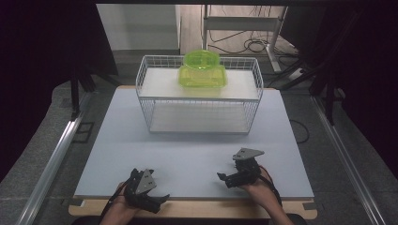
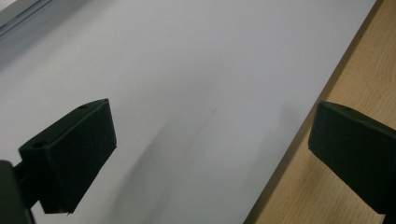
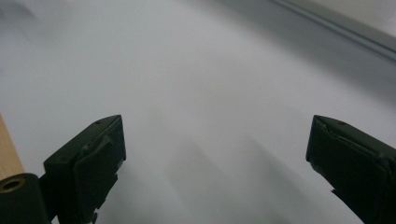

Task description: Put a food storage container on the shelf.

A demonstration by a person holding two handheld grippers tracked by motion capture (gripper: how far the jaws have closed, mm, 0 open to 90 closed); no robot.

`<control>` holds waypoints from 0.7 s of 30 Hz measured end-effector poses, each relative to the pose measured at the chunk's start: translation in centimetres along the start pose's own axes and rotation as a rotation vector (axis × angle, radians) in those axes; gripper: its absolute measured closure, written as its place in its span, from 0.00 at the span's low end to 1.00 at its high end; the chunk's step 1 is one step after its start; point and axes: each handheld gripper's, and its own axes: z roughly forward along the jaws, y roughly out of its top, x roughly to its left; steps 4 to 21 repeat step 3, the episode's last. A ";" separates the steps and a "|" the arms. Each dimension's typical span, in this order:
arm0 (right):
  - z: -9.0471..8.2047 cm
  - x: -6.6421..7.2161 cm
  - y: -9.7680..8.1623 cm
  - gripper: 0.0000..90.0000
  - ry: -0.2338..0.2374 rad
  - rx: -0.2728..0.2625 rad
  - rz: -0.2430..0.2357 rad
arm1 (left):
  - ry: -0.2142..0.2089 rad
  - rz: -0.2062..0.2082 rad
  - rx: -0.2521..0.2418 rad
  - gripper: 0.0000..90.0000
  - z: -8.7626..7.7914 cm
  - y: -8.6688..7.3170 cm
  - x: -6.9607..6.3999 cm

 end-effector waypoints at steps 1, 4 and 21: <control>0.2 0.2 0.0 0.06 -0.004 0.011 -0.014 | 0.000 0.000 0.000 0.01 0.0 0.0 0.0; 0.5 0.4 0.0 0.06 -0.017 0.027 -0.035 | 0.001 -0.002 0.000 0.01 0.0 0.0 0.1; 0.5 0.4 0.0 0.06 -0.017 0.027 -0.035 | 0.001 -0.002 0.000 0.01 0.0 0.0 0.1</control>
